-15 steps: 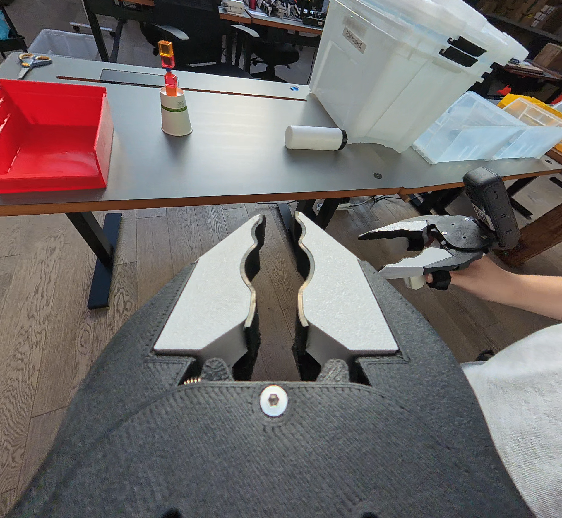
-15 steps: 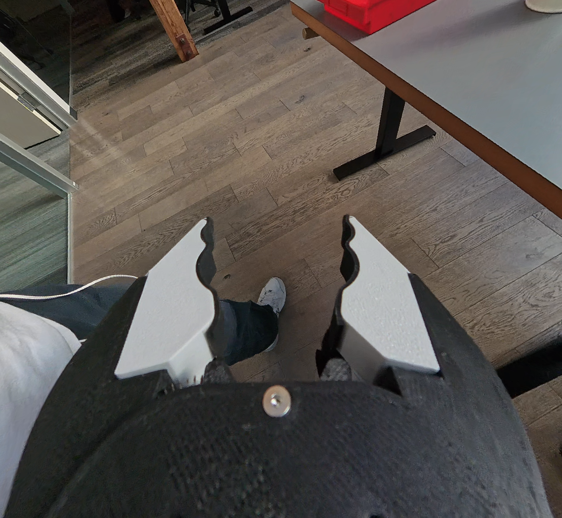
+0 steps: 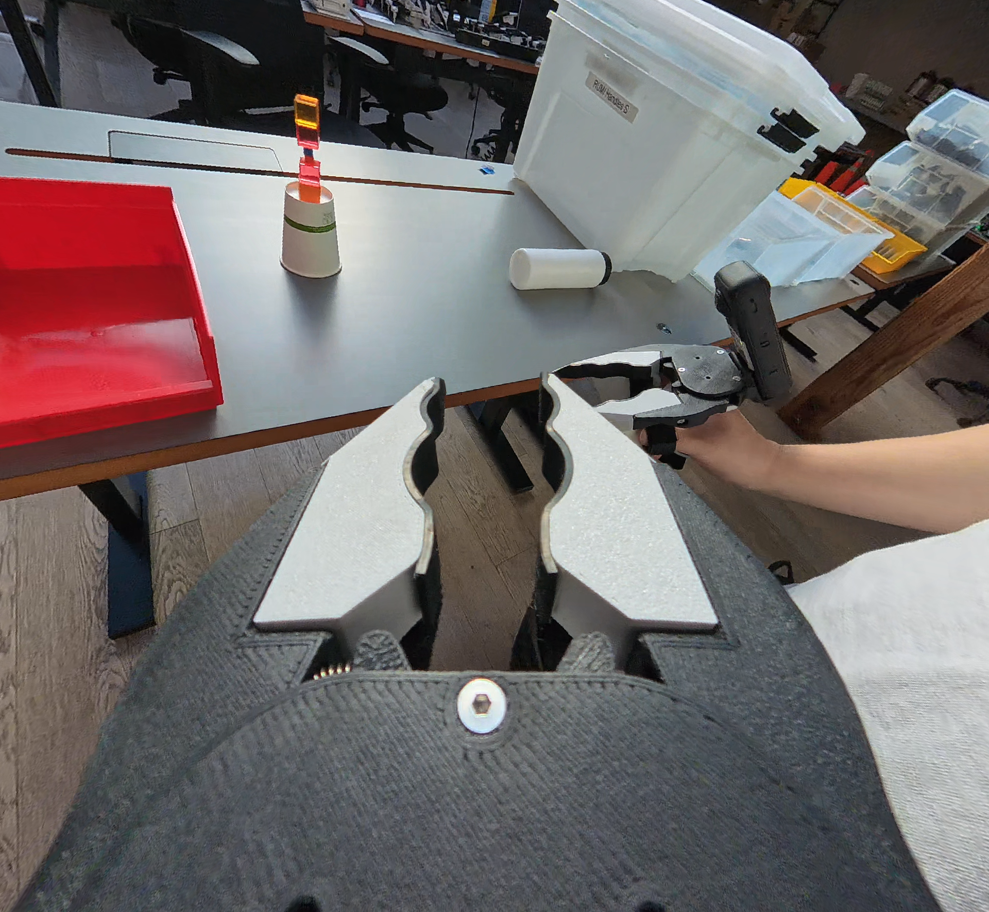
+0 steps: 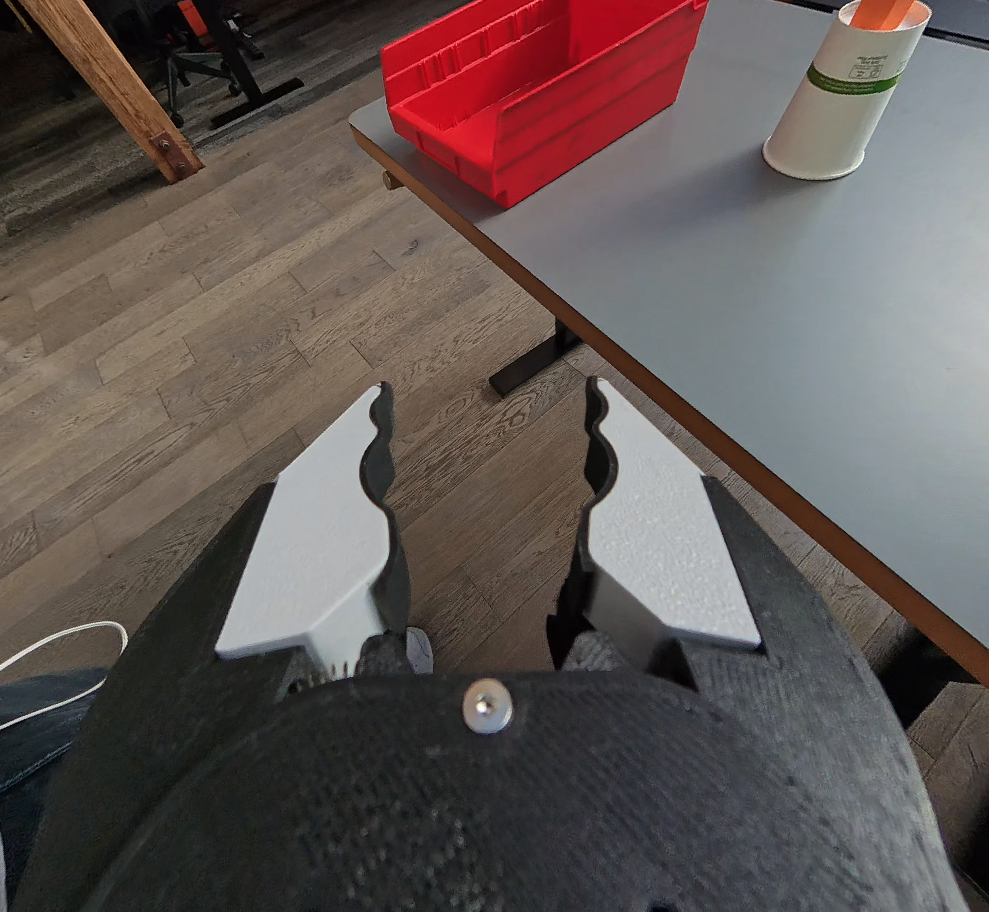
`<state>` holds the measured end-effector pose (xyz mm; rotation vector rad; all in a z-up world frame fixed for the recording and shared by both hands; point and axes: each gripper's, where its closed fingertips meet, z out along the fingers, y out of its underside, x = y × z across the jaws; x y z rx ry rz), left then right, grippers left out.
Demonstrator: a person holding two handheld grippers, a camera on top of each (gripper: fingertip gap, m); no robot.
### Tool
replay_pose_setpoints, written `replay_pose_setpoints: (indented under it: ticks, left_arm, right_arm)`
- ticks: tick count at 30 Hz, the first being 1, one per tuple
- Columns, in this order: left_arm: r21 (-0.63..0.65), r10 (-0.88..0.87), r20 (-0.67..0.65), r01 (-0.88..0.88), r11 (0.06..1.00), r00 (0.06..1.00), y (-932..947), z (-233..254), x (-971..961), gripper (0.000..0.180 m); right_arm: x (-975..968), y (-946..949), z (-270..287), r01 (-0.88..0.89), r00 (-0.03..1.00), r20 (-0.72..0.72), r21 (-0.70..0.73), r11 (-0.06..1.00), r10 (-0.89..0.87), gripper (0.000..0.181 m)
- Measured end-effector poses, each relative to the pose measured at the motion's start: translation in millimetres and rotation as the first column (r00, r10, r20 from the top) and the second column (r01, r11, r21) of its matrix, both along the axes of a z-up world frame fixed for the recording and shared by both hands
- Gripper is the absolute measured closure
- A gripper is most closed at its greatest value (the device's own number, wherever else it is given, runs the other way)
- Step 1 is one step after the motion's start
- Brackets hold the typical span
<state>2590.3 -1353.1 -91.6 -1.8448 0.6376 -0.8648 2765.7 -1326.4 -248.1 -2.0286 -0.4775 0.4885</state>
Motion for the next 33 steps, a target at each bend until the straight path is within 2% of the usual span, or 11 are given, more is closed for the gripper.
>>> replay_pose_setpoints:
  ticks: [3,6,10,14,16,20,23,28,33]
  left_arm:
    - [0.002,-0.028,0.095,0.028,1.0,0.995,32.2,10.9,14.9,0.143]
    - [-0.015,-0.065,0.089,0.066,0.998,0.994,59.9,1.5,29.8,0.143]
    - [-0.061,-0.141,-0.035,0.139,0.988,0.989,93.2,-24.6,52.5,0.14]
    - [-0.015,-0.189,-0.213,0.19,0.982,0.959,137.9,-43.6,72.4,0.136]
    - [-0.033,-0.154,-0.216,0.15,0.988,0.964,166.0,-52.0,78.5,0.136]
    - [-0.133,-0.151,-0.093,0.138,0.981,0.984,199.9,-53.2,101.4,0.136]
    - [-0.098,-0.129,-0.158,0.115,0.989,0.979,228.9,-56.6,109.8,0.139]
    - [-0.081,-0.138,-0.167,0.126,0.989,0.976,266.1,-55.6,130.8,0.141]
    - [-0.129,-0.198,-0.169,0.177,0.976,0.966,296.1,-72.6,138.5,0.143]
  right_arm:
    - [8.6,13.8,-7.0,0.016,0.999,0.033,0.006,1.0,-0.016,0.109]
    - [22.5,32.7,-10.2,0.021,0.997,0.077,0.005,1.0,-0.021,0.109]
    - [51.9,85.3,25.9,0.106,0.993,-0.059,0.047,0.993,-0.103,0.112]
    - [93.1,156.4,54.0,0.166,0.98,-0.135,0.124,0.978,-0.149,0.115]
    - [109.3,195.0,56.7,0.149,0.982,-0.135,0.118,0.982,-0.133,0.116]
    - [126.8,275.2,70.5,0.089,0.991,-0.112,0.164,0.982,-0.071,0.118]
    - [124.2,332.3,70.2,0.029,0.995,-0.096,0.18,0.983,-0.011,0.122]
    - [107.1,407.7,56.2,-0.051,0.996,-0.062,0.154,0.987,0.062,0.121]
    - [84.6,449.4,47.6,-0.118,0.993,-0.011,0.159,0.98,0.121,0.123]
